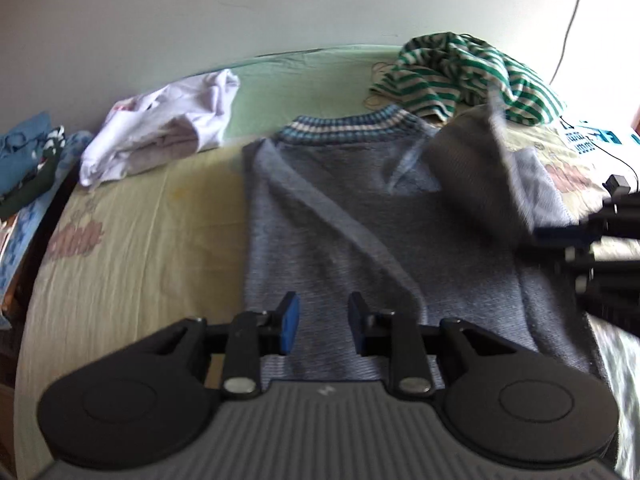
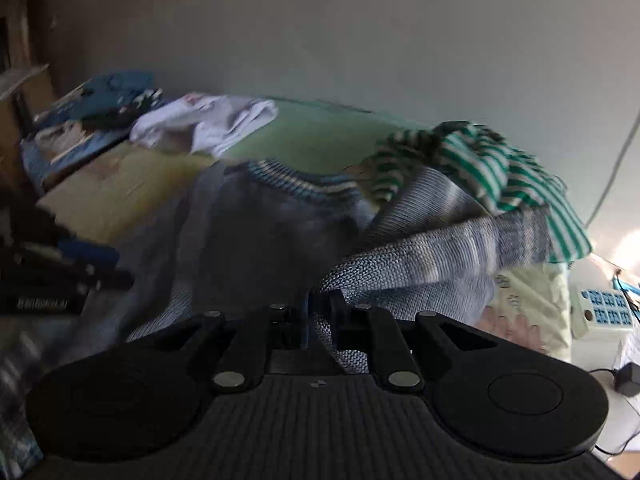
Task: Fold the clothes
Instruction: 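Move the open right gripper to the other striped sleeve cuff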
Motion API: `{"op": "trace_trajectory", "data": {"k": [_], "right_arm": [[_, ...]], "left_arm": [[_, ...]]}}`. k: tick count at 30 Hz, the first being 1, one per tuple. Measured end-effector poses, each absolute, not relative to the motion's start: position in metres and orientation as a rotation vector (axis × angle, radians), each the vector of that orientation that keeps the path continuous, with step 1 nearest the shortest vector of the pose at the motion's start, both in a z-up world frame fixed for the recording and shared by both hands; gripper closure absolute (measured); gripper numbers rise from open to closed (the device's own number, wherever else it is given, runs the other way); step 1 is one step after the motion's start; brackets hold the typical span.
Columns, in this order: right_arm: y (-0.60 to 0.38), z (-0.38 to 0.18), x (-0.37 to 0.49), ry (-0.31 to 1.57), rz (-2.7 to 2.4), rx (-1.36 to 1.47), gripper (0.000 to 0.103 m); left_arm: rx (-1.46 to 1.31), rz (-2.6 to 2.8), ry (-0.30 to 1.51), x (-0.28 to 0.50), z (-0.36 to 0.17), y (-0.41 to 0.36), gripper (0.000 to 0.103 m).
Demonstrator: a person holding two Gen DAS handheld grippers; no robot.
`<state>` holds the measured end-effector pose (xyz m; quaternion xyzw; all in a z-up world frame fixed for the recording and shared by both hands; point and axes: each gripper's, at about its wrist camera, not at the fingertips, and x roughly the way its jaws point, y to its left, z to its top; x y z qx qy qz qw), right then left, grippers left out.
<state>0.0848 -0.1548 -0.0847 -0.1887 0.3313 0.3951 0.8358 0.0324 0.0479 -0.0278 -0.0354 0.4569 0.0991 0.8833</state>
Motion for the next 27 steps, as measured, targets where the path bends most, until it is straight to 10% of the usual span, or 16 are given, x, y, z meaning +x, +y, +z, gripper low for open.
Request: {"op": "trace_trajectory", "data": {"k": [6, 11, 17, 24, 27], "right_arm": [[-0.177, -0.094, 0.063, 0.731, 0.833, -0.412, 0.066], [-0.207, -0.081, 0.075, 0.723, 0.730, -0.297, 0.066], [-0.207, -0.087, 0.083, 0.754, 0.653, -0.205, 0.066], [-0.205, -0.099, 0.073, 0.768, 0.621, -0.233, 0.066], [-0.207, -0.104, 0.074, 0.792, 0.612, -0.229, 0.066]], "left_arm": [[-0.148, 0.084, 0.943, 0.053, -0.041, 0.046, 0.067], [-0.160, 0.024, 0.857, 0.106, -0.035, 0.042, 0.038], [-0.241, 0.027, 0.929, 0.186, -0.051, 0.056, 0.033], [-0.230, 0.087, 0.975, 0.226, -0.072, 0.053, 0.034], [-0.222, 0.073, 0.959, 0.227, -0.068, 0.049, 0.060]]}}
